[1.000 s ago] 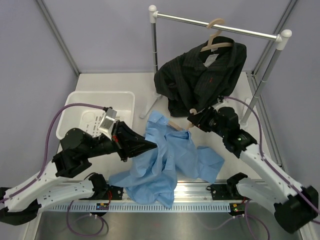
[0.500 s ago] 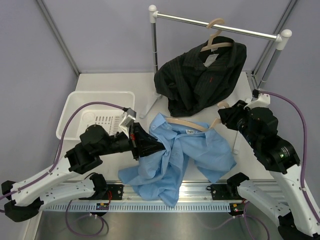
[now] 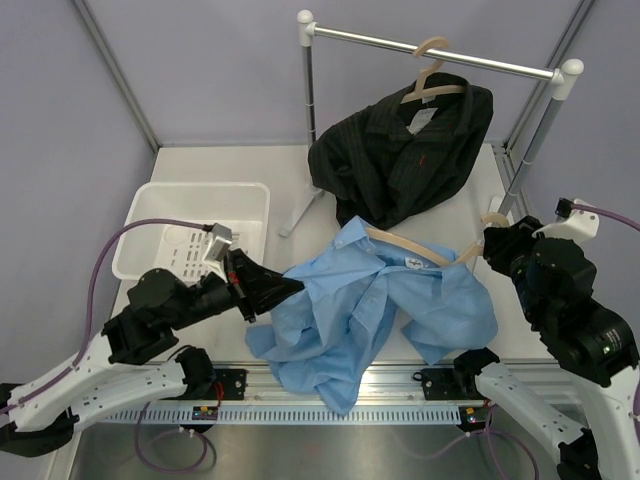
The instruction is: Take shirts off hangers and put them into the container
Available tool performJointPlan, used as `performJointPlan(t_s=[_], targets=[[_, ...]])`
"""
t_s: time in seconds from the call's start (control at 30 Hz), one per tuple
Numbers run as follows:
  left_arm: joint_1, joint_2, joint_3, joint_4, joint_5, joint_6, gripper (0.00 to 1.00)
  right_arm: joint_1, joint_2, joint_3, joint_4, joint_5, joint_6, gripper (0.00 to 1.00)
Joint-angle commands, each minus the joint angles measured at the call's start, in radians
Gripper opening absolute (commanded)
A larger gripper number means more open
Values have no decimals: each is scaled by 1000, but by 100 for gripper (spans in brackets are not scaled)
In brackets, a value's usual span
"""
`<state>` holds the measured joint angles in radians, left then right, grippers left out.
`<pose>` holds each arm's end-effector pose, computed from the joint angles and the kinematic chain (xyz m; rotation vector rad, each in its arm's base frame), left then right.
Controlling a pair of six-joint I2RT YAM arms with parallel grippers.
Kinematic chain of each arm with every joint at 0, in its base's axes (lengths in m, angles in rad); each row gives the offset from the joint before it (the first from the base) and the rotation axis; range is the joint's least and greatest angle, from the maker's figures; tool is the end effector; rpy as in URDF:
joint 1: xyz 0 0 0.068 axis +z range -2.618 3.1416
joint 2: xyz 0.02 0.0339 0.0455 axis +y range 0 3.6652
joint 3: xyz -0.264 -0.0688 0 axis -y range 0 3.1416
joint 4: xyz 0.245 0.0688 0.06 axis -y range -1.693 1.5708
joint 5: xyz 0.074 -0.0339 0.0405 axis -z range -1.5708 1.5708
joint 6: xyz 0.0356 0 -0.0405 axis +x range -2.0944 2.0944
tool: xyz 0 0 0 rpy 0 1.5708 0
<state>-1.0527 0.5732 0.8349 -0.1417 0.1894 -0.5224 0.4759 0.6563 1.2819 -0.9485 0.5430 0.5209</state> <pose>0.0573 -0.1141 0.3911 0.5886 1.5090 -1.3951 0.0737 0.0173 0.4335 0.4042 1.8051 0.1807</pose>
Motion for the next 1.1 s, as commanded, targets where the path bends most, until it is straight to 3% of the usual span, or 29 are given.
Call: performJointPlan(t_s=[0.0, 0.27, 0.53, 0.73, 0.83, 0.9, 0.93, 1.07], targets=[[-4, -76, -14, -31, -151, 9, 0, 4, -14, 65, -4, 103, 68, 0], [-4, -219, 38, -235, -280, 33, 0, 4, -55, 210, -101, 233, 48, 0], [-4, -322, 58, -329, -341, 53, 0, 4, -84, 206, -133, 266, 76, 0], [-4, -213, 29, -204, -84, 55, 2, 4, -90, 139, 19, 30, -5, 0], [-4, -121, 88, -190, 13, 107, 32, 4, -63, 139, 34, -72, -54, 0], [-4, -75, 128, -193, 73, 157, 47, 4, -61, 132, 45, -125, -85, 0], [-4, -61, 174, -203, 94, 194, 66, 4, -63, 134, 44, -133, -91, 0], [-4, -6, 265, -213, 203, 254, 85, 4, -58, 139, 43, -181, -159, 0]])
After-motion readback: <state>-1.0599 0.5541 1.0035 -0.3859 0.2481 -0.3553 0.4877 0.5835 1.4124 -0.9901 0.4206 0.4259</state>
